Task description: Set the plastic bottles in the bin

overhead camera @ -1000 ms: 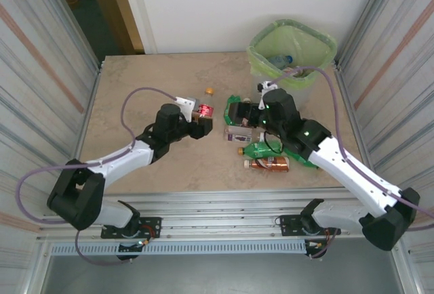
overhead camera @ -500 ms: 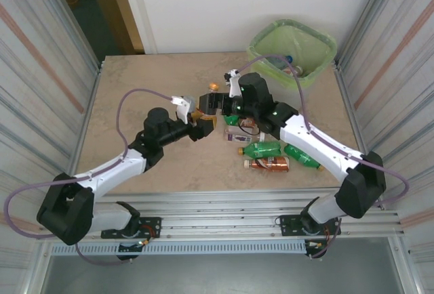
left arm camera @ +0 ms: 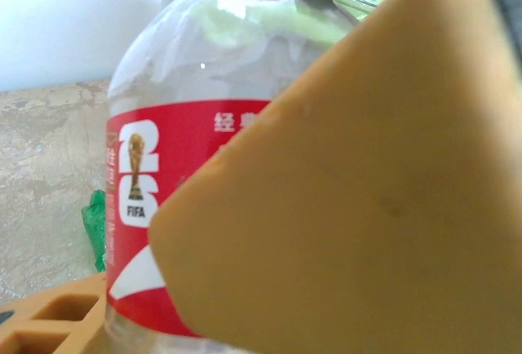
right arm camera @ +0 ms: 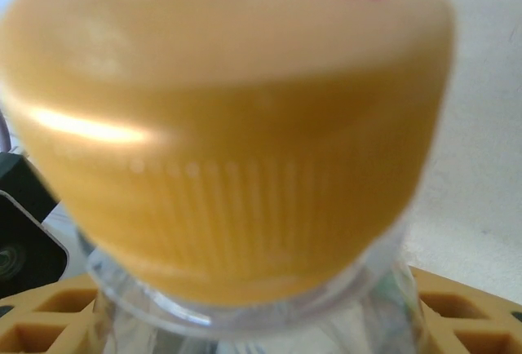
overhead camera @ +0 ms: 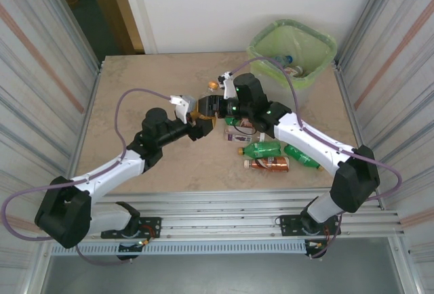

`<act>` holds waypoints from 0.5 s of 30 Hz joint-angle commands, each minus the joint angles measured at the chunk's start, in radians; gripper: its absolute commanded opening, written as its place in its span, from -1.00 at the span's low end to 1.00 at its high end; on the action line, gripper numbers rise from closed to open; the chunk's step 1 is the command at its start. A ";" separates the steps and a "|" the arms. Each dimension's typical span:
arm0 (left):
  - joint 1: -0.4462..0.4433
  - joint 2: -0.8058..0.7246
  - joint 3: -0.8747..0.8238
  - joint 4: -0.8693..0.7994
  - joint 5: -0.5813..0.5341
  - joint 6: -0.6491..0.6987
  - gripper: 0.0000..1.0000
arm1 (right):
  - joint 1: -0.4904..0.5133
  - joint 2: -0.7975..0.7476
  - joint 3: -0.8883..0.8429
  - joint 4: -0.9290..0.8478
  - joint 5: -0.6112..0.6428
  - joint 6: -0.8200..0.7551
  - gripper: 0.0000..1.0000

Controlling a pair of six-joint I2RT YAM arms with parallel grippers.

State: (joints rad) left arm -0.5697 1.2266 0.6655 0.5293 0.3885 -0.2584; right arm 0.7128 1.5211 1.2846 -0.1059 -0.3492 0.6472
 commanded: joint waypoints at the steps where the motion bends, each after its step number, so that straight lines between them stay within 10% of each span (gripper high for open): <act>1: -0.005 -0.029 0.035 0.033 -0.010 0.003 0.28 | -0.010 -0.019 0.006 0.020 -0.015 0.009 -0.13; 5: -0.005 -0.059 0.043 0.026 0.056 -0.021 0.98 | -0.011 -0.052 0.025 -0.033 0.041 -0.041 -0.16; 15: -0.023 -0.276 -0.079 0.064 0.048 0.040 0.98 | -0.024 -0.137 0.203 -0.300 0.270 -0.230 -0.15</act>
State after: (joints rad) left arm -0.5861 1.0019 0.6312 0.5518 0.4507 -0.2535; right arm 0.7040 1.4483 1.4265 -0.3214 -0.1726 0.5083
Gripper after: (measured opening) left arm 0.988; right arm 0.592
